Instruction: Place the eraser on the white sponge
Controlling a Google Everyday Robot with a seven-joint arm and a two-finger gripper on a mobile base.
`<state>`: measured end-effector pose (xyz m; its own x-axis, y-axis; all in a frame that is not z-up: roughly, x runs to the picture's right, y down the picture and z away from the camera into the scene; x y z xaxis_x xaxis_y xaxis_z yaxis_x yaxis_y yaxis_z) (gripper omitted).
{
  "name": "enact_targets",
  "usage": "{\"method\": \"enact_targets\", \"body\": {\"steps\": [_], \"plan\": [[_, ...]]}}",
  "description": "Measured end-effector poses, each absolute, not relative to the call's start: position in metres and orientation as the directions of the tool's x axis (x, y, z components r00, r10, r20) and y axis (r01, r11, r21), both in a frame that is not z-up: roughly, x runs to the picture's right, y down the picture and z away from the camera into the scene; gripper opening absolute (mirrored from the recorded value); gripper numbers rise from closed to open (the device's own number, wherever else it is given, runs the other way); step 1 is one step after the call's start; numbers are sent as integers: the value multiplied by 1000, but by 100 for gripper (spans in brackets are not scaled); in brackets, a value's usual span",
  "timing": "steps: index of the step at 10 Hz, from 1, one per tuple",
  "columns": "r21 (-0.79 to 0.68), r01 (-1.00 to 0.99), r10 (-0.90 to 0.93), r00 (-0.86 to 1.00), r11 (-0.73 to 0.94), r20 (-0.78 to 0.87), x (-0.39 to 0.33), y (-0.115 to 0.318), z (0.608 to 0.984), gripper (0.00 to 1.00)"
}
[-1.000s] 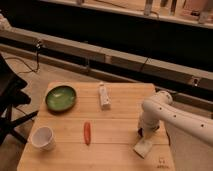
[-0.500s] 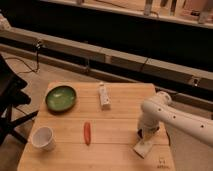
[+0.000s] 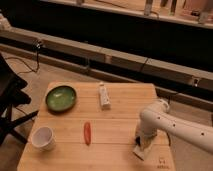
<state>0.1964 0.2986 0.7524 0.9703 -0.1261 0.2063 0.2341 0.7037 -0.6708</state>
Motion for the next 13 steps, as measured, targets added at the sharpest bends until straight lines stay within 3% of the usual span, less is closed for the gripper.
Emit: {"method": "enact_targets", "body": {"steps": [4, 5, 9, 13], "plan": [[-673, 227, -121, 972, 704, 201, 191, 302, 748, 70], [-671, 228, -123, 972, 705, 201, 190, 300, 747, 78], [-659, 223, -128, 973, 719, 189, 189, 288, 743, 80], [-593, 202, -143, 979, 779, 146, 195, 245, 718, 80]]}}
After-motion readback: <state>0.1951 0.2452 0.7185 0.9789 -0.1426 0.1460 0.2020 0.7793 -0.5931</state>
